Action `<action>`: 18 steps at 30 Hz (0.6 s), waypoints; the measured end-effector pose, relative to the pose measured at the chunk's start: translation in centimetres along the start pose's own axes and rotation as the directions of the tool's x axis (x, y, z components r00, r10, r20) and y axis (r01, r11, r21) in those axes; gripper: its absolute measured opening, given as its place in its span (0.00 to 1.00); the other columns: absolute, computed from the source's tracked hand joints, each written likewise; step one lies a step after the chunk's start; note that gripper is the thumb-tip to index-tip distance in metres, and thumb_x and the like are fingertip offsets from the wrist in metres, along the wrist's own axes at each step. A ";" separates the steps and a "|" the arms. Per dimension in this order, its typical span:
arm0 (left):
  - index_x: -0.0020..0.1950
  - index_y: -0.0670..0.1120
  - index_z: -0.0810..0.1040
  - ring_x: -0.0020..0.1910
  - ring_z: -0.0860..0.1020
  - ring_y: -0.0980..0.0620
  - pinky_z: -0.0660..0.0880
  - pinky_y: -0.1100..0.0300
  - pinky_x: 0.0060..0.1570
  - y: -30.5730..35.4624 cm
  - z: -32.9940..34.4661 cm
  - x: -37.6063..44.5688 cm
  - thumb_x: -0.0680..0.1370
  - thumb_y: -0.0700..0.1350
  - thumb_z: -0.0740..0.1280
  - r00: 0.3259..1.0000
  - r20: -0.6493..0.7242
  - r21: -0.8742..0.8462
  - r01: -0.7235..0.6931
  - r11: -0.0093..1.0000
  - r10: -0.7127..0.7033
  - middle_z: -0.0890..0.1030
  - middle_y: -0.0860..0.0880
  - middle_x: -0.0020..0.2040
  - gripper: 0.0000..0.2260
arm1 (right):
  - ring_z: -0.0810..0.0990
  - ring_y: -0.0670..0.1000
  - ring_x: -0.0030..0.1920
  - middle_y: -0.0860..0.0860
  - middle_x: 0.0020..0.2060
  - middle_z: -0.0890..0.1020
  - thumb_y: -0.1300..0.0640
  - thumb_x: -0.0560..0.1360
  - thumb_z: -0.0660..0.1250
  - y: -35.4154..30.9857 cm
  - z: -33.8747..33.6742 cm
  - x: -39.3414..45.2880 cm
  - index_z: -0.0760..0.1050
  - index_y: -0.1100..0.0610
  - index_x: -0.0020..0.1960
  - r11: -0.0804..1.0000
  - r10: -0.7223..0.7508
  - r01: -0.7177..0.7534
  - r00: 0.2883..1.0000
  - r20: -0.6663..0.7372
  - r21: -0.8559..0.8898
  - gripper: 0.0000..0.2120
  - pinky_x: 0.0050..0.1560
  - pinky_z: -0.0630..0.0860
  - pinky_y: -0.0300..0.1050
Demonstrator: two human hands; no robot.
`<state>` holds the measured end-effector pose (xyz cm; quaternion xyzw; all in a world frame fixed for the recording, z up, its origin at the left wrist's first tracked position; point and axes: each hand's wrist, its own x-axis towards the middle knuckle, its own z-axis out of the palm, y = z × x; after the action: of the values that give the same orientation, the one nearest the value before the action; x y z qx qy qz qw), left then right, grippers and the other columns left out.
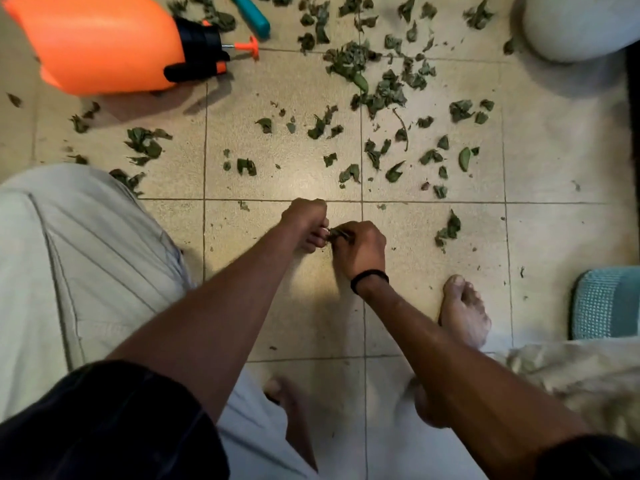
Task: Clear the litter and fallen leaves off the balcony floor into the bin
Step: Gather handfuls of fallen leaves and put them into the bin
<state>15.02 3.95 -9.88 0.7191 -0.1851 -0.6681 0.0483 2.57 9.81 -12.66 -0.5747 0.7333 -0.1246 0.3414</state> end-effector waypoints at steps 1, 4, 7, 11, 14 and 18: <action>0.52 0.42 0.78 0.38 0.73 0.48 0.67 0.60 0.33 0.1 0.5 -0.1 0.80 0.43 0.56 1.000 0.013 -0.022 -0.021 1.000 0.021 0.77 0.42 0.42 0.12 | 0.80 0.49 0.37 0.53 0.36 0.85 0.66 0.74 0.69 -0.2 -0.6 0.1 0.85 0.59 0.43 0.999 0.022 -0.022 0.999 -0.024 0.035 0.07 0.35 0.72 0.29; 0.50 0.42 0.79 0.39 0.77 0.47 0.74 0.57 0.38 0.9 1.8 0.1 0.84 0.53 0.55 0.996 0.062 -0.129 -0.061 0.990 0.070 0.80 0.45 0.40 0.19 | 0.77 0.40 0.33 0.49 0.34 0.82 0.67 0.74 0.68 -1.3 -2.2 0.5 0.85 0.58 0.43 0.999 0.006 -0.003 0.998 -0.060 0.054 0.08 0.32 0.69 0.26; 0.43 0.44 0.77 0.37 0.78 0.47 0.77 0.56 0.41 1.9 2.9 0.4 0.85 0.57 0.56 0.983 0.182 -0.367 0.041 0.929 0.029 0.80 0.45 0.36 0.20 | 0.76 0.41 0.34 0.50 0.37 0.84 0.68 0.73 0.66 -2.7 -3.2 1.2 0.85 0.58 0.46 0.995 -0.097 0.097 0.994 -0.040 -0.011 0.11 0.31 0.66 0.24; 0.46 0.43 0.79 0.34 0.79 0.48 0.78 0.56 0.39 3.0 3.8 0.2 0.84 0.47 0.60 0.974 0.221 -0.538 0.076 0.840 0.053 0.80 0.44 0.36 0.13 | 0.83 0.52 0.43 0.55 0.44 0.85 0.67 0.71 0.69 -3.4 -5.4 2.2 0.85 0.58 0.52 0.961 -0.216 0.215 0.976 0.016 -0.176 0.12 0.38 0.74 0.36; 0.43 0.41 0.80 0.33 0.81 0.48 0.81 0.55 0.39 3.4 4.1 0.1 0.85 0.45 0.59 0.971 0.225 -0.603 0.076 0.794 0.078 0.83 0.43 0.37 0.15 | 0.80 0.46 0.48 0.48 0.51 0.84 0.67 0.71 0.73 -2.5 -8.1 2.6 0.83 0.56 0.59 0.977 -0.194 0.189 0.980 -0.042 -0.097 0.18 0.43 0.69 0.25; 0.42 0.42 0.78 0.33 0.80 0.49 0.80 0.60 0.35 4.0 3.2 0.0 0.85 0.46 0.60 0.983 0.146 -0.642 0.008 0.767 0.111 0.82 0.42 0.39 0.15 | 0.83 0.50 0.50 0.53 0.52 0.86 0.64 0.75 0.69 1.4 -9.9 3.6 0.84 0.57 0.58 0.995 0.097 -0.096 0.986 -0.138 0.016 0.13 0.54 0.78 0.39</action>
<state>11.05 0.77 -8.93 0.5925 0.0302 -0.7501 0.2921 -5.20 4.86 -7.46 -0.5268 0.7817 -0.1510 0.2977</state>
